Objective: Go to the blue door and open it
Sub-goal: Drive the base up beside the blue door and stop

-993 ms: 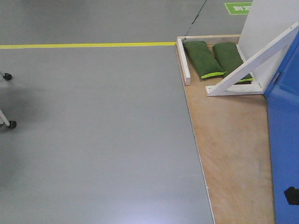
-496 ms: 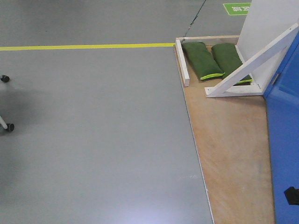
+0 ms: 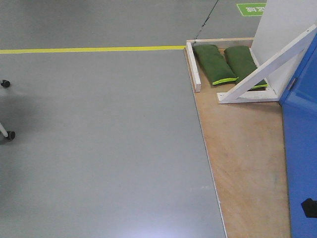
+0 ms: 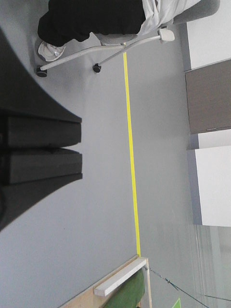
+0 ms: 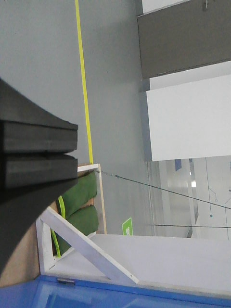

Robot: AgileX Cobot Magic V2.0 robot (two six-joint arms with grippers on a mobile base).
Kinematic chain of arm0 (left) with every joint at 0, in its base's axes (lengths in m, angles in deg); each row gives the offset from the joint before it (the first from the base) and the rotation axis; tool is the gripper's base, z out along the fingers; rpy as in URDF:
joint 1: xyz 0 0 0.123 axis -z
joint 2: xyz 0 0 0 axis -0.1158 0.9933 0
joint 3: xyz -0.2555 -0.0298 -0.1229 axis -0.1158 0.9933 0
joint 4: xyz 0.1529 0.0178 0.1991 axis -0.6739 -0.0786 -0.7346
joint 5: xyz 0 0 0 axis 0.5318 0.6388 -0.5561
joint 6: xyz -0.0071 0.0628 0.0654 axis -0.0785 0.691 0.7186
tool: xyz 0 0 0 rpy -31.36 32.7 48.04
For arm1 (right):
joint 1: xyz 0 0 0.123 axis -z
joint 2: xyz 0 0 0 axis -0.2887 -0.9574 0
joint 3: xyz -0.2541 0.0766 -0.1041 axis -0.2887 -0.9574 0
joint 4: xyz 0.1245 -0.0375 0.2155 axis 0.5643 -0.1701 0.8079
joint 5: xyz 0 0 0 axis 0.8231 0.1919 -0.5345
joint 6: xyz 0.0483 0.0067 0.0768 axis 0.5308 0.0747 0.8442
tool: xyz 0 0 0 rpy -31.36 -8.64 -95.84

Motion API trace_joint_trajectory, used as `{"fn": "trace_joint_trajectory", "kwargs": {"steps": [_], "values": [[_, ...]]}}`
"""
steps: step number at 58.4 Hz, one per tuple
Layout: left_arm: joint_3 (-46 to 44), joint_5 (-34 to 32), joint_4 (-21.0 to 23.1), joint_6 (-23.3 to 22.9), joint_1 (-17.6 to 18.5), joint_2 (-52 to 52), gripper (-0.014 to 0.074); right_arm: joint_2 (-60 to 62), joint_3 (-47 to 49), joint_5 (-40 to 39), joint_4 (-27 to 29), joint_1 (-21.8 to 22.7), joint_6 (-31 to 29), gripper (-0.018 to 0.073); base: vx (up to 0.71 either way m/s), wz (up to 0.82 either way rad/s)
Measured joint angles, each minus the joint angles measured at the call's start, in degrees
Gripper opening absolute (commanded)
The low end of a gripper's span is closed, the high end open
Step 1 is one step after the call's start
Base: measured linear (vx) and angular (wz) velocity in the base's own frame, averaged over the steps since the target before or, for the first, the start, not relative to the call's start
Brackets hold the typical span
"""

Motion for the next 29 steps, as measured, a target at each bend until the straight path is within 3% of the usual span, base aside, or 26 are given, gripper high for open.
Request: {"fn": "trace_joint_trajectory", "kwargs": {"steps": [18,24,29], "values": [[0.0,0.0,0.0,0.0,0.0,0.0,0.007,0.0,0.0,0.11,0.0,0.67,0.0,0.0002,0.0,0.0],[0.0,0.0,0.0,0.0,0.0,0.0,0.007,-0.8,0.86,1.55,1.96,4.34,0.0,0.0002,0.0,0.0],[0.0,0.0,0.0,0.0,0.0,0.0,0.007,-3.8,4.25,2.11,7.46,9.09,0.0,0.0002,0.0,0.0]]}}
